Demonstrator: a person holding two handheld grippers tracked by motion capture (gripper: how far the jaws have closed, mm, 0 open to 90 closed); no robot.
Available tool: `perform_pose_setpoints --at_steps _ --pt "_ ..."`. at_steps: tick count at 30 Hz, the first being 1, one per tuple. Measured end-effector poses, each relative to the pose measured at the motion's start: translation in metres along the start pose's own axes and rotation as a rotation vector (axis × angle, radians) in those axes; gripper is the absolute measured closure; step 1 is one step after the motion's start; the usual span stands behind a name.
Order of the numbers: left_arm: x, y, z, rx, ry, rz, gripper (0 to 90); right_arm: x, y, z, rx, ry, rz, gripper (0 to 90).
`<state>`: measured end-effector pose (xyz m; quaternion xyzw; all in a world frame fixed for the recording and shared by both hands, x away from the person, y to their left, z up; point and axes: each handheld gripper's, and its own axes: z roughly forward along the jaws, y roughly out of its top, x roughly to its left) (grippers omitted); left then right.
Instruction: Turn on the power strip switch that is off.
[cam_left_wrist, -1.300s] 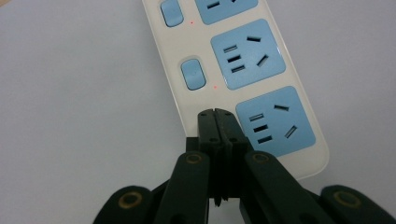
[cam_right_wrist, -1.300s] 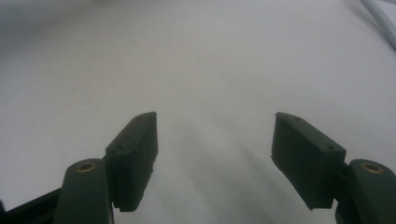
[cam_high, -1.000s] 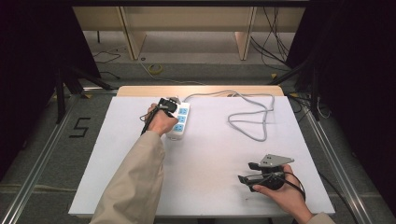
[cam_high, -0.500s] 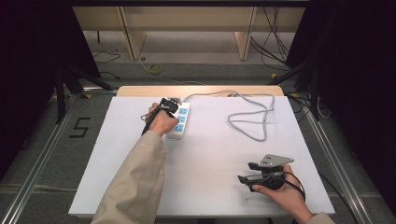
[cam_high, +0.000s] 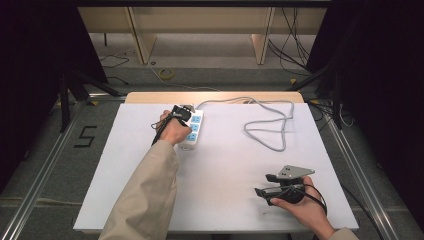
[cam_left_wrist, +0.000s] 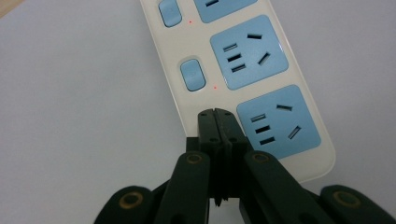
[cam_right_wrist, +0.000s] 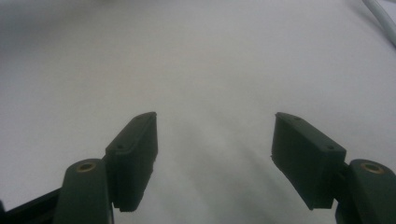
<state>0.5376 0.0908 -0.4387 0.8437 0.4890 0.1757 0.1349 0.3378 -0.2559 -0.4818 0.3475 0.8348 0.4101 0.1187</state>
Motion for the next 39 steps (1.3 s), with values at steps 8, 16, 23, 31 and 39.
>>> perform_pose_setpoints --at_steps 8,16,23,31,39 --pt "-0.0035 0.0001 0.0009 0.004 0.017 0.014 90.0 0.0000 -0.0001 0.0001 0.000 0.000 -0.001 32.3" --pt "-0.0022 -0.0001 0.0005 0.006 0.013 0.015 89.9 -0.0004 0.0000 0.0002 0.003 0.001 -0.001 32.3" --pt "-0.0029 -0.0004 0.0004 0.003 0.017 0.019 89.9 -0.0006 -0.0002 -0.0003 0.005 0.001 -0.002 32.3" --pt "-0.0013 -0.0007 0.0008 -0.003 0.016 0.021 89.7 -0.0011 -0.0002 -0.0001 0.001 0.001 0.000 32.3" --pt "0.0001 -0.0018 0.0007 -0.013 0.005 0.015 89.7 -0.0010 -0.0001 -0.0002 0.000 0.000 -0.001 32.3"
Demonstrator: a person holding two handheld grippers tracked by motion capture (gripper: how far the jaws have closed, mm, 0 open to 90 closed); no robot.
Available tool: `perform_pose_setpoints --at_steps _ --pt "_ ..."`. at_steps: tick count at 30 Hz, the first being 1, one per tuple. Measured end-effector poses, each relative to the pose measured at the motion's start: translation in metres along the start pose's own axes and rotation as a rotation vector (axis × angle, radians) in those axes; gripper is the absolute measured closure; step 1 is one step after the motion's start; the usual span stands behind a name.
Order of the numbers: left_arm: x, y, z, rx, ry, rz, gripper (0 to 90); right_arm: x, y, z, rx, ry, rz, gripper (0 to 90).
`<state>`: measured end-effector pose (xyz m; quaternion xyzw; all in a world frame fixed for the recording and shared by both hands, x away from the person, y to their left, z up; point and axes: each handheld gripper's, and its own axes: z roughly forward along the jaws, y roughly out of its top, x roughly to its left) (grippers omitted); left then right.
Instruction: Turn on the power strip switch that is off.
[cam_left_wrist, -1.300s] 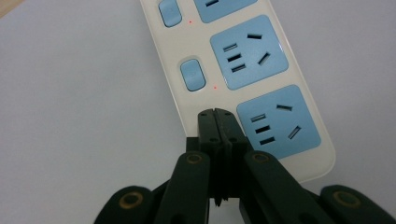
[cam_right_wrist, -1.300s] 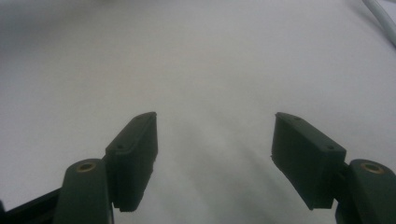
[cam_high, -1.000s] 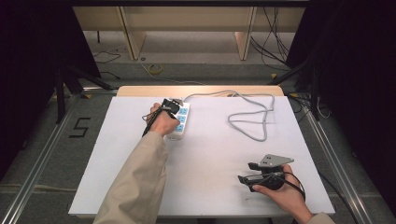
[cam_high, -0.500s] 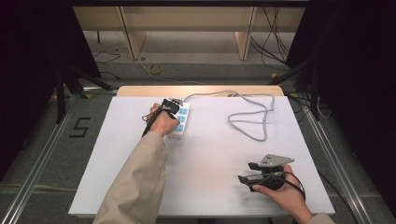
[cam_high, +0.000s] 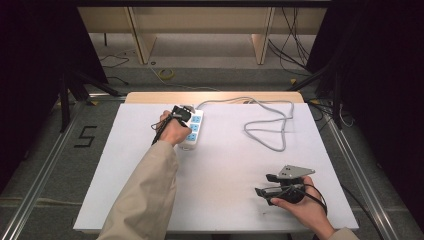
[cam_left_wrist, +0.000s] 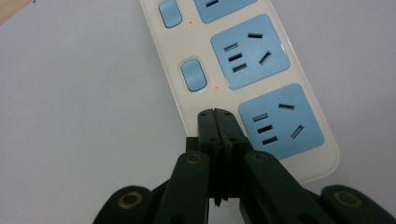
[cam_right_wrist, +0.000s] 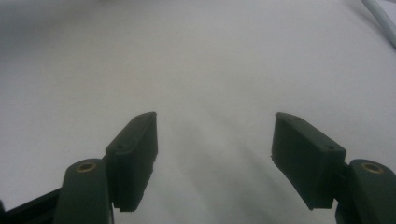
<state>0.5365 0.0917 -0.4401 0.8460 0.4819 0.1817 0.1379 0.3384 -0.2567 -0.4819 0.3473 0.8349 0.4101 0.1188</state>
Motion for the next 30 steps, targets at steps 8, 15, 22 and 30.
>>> perform_pose_setpoints --at_steps 8,15,22,30 --pt "0.000 -0.001 -0.001 0.002 -0.005 0.008 89.7 0.000 0.000 0.000 -0.001 0.001 0.002 32.3" --pt "0.003 -0.004 -0.002 -0.030 -0.035 -0.036 89.3 0.000 0.000 0.000 0.000 0.000 0.000 32.3" --pt "0.007 -0.006 -0.010 -0.070 -0.035 -0.041 81.1 0.000 0.000 0.000 0.001 0.000 -0.002 32.3" --pt "0.014 -0.012 -0.021 -0.117 -0.056 -0.064 73.0 0.000 0.000 0.000 -0.001 -0.001 0.005 32.3"
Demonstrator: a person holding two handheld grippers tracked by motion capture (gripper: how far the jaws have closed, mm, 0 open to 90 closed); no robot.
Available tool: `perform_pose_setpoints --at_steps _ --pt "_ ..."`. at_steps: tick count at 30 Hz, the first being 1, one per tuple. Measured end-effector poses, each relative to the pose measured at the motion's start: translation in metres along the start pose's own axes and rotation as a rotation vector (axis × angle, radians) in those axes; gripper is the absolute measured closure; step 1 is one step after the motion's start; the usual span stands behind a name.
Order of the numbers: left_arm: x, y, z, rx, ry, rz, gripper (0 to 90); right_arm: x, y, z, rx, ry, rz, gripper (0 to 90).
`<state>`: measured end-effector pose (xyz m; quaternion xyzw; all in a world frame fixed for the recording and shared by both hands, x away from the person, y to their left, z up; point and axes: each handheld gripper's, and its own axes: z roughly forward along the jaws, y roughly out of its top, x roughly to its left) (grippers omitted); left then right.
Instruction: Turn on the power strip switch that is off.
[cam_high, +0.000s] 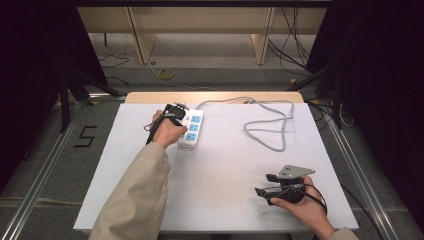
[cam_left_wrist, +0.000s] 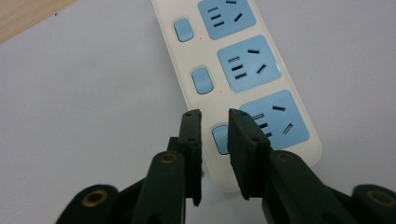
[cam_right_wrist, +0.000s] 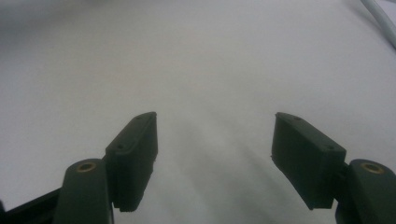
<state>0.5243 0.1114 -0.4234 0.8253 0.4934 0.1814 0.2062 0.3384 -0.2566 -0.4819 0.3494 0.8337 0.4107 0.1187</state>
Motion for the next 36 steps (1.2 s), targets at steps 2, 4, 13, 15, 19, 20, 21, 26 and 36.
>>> perform_pose_setpoints --at_steps 2,4,13,15,19,20,21,26,36 --pt "0.002 -0.003 -0.004 -0.025 -0.014 -0.005 69.6 0.000 0.000 0.000 0.000 -0.001 -0.001 32.3" --pt "0.003 -0.006 -0.007 -0.046 -0.034 -0.014 65.9 0.000 0.000 0.000 0.006 0.001 -0.008 32.3" --pt "0.004 -0.023 -0.024 -0.095 -0.104 0.011 49.3 0.000 0.000 0.000 0.007 0.000 -0.003 32.3" --pt "0.005 -0.030 -0.027 -0.100 -0.117 0.002 43.9 0.000 0.000 0.000 0.008 0.000 -0.003 32.3" --pt "0.005 -0.043 -0.032 -0.129 -0.123 -0.001 38.8 0.000 0.000 0.001 0.007 0.000 -0.004 32.3" --pt "0.005 -0.047 -0.034 -0.138 -0.127 0.004 37.6 0.001 0.000 0.001 0.007 0.000 -0.005 32.3" --pt "0.004 -0.050 -0.035 -0.147 -0.132 0.001 36.1 0.001 0.000 0.001 0.007 0.000 -0.005 32.3" --pt "0.000 -0.066 -0.042 -0.172 -0.149 0.013 30.3 0.001 0.000 0.001 0.007 0.000 -0.005 32.3" --pt "-0.010 -0.097 -0.051 -0.237 -0.147 0.049 27.1 0.001 0.000 0.001 0.005 -0.001 -0.005 32.3"
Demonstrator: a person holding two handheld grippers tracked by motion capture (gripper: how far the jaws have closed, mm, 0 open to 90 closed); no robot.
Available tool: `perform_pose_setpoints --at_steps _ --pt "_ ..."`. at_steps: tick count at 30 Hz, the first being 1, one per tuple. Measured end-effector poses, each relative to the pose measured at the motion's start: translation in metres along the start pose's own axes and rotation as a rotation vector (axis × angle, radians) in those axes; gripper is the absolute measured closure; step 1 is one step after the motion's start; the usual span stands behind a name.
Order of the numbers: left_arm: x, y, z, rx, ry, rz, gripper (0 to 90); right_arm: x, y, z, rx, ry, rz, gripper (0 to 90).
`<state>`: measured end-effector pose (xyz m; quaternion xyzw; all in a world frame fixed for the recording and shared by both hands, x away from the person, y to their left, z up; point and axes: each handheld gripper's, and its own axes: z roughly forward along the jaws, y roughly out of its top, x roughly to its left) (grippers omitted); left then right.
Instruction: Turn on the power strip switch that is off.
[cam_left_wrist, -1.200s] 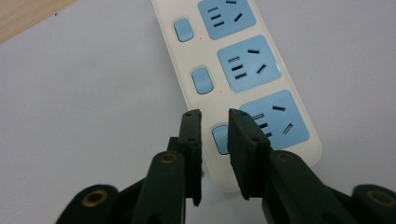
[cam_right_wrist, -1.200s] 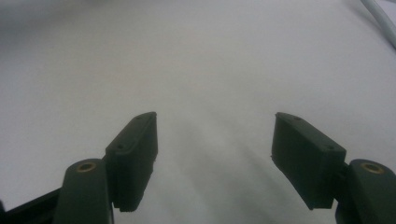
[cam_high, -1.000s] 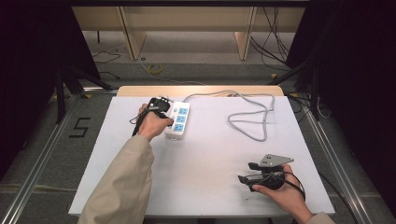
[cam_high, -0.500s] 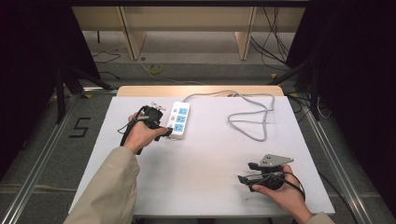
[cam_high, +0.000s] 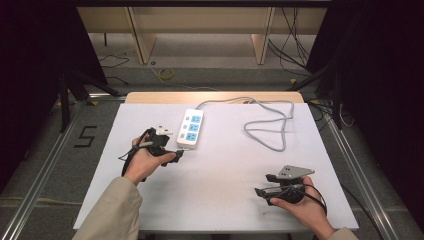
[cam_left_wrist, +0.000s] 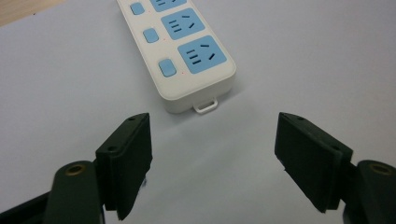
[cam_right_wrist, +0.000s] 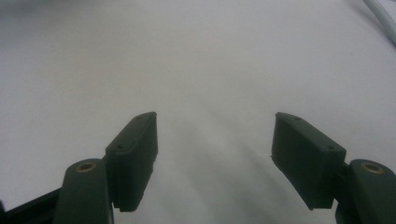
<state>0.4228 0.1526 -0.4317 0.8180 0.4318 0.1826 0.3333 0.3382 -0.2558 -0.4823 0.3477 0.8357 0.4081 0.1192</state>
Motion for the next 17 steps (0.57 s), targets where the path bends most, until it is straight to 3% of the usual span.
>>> perform_pose_setpoints --at_steps 8,17 --pt "-0.007 -0.031 -0.010 -0.032 0.006 -0.010 25.5 0.000 0.000 0.000 0.002 0.000 -0.002 32.3" --pt "-0.006 -0.043 -0.014 -0.045 0.032 -0.014 22.6 0.000 0.000 -0.001 -0.001 -0.005 0.000 32.3"
